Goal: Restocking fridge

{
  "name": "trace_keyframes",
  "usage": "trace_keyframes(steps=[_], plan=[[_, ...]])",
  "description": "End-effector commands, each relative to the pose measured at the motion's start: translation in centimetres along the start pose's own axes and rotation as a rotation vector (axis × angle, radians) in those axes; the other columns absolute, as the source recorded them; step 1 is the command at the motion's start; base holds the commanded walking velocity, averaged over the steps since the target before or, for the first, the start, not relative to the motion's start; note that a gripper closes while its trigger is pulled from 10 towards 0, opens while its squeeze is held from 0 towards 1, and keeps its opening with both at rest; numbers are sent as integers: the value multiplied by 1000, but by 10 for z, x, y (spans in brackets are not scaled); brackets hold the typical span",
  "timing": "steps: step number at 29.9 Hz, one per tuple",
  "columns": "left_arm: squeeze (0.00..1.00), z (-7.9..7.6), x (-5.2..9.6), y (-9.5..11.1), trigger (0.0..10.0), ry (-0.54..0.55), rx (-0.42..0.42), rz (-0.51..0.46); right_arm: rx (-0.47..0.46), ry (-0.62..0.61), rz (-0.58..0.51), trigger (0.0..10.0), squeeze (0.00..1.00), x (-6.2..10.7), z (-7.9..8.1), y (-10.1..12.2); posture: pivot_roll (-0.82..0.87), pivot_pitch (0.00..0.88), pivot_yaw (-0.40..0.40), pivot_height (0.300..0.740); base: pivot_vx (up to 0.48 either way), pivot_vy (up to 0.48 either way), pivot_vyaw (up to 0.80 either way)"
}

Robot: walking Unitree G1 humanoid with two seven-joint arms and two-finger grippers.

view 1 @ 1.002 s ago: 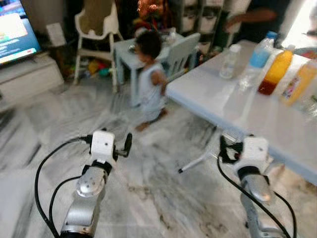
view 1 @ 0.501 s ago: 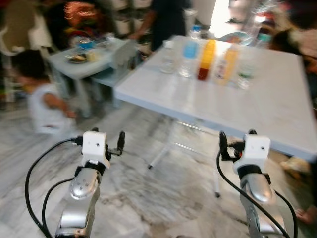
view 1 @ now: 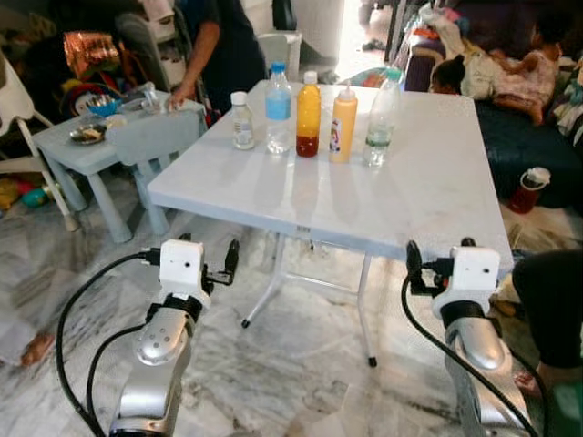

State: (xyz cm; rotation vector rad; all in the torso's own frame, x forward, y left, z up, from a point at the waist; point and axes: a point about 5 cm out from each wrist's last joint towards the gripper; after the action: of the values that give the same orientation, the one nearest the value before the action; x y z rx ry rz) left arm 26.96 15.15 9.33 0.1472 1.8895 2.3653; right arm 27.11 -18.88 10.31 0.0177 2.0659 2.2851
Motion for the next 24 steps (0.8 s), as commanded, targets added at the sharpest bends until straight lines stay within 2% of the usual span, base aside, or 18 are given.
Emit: trace_keyframes(steps=[1, 11, 12, 16, 21, 24], plan=[[0, 2, -5, 6, 10000, 6, -6, -17, 5, 8, -9, 10000, 0, -3, 0, 2, -24, 4, 19, 740, 428, 0, 0], [0, 1, -8, 9, 10000, 4, -2, -25, -1, 66, -16, 10000, 0, -5, 8, 5, -24, 10, 16, 740, 426, 0, 0], [0, 0, -9, 9, 10000, 3, -2, -27, 4, 99, -30, 10000, 0, -4, 12, 7, -25, 10, 16, 740, 424, 0, 494], [0, 1, -11, 12, 10000, 2, -7, -37, 2, 93, -40, 10000, 0, -4, 14, 8, -23, 18, 15, 740, 427, 0, 623], [0, 5, -12, 14, 10000, 7, -25, -45, -6, 95, -40, 10000, 0, -3, 15, 8, -17, 31, 15, 740, 429, 0, 0], [0, 6, -12, 14, 10000, 7, -27, -44, -13, 107, -38, 10000, 0, -1, 17, 7, -18, 33, 16, 740, 419, 0, 579]])
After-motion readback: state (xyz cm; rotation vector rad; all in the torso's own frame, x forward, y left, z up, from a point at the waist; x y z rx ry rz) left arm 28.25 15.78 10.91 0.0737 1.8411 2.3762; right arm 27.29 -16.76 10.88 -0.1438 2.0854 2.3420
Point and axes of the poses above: a point about 5 cm out from each wrist's last joint towards the gripper, its own x axis pointing back from the gripper into the wrist, its own y axis along the axis of the wrist's last joint, z = x × y, and after that the axes turned 10 degrees about -x, right-handed
